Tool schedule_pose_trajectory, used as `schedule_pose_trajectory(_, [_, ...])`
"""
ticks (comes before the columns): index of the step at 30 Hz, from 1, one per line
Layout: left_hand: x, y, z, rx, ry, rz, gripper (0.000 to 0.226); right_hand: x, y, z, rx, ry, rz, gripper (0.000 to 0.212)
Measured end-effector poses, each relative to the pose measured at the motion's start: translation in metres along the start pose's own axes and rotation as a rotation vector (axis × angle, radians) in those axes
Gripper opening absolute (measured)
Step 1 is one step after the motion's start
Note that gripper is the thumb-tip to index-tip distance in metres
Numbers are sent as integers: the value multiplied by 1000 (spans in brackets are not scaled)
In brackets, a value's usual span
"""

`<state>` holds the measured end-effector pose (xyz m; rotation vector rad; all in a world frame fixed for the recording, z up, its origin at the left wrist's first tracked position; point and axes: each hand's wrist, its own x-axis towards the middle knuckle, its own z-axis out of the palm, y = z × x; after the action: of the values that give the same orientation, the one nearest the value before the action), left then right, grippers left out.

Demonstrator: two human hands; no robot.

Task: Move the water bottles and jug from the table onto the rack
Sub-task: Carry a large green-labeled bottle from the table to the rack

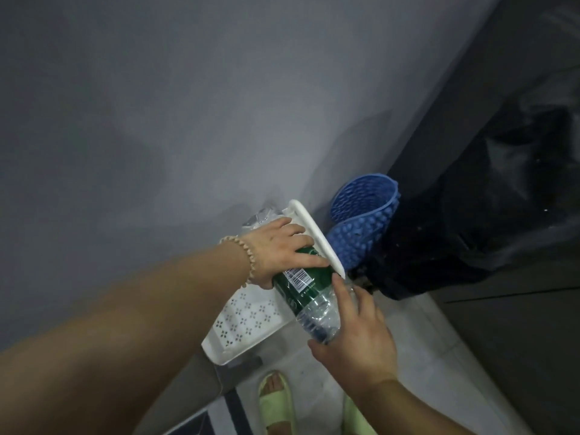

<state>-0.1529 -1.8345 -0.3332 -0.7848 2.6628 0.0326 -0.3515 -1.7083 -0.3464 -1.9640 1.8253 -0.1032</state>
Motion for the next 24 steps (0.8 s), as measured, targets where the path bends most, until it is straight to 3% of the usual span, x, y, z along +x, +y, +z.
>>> schedule_pose_trajectory(15, [18,-24,42,-3,-3,32,109,27,-10,39,-37,19,85,112])
schedule_pose_trajectory(24, [3,-9,56,-29,60,-178,95,30,-18,42,-45,-27,68,117])
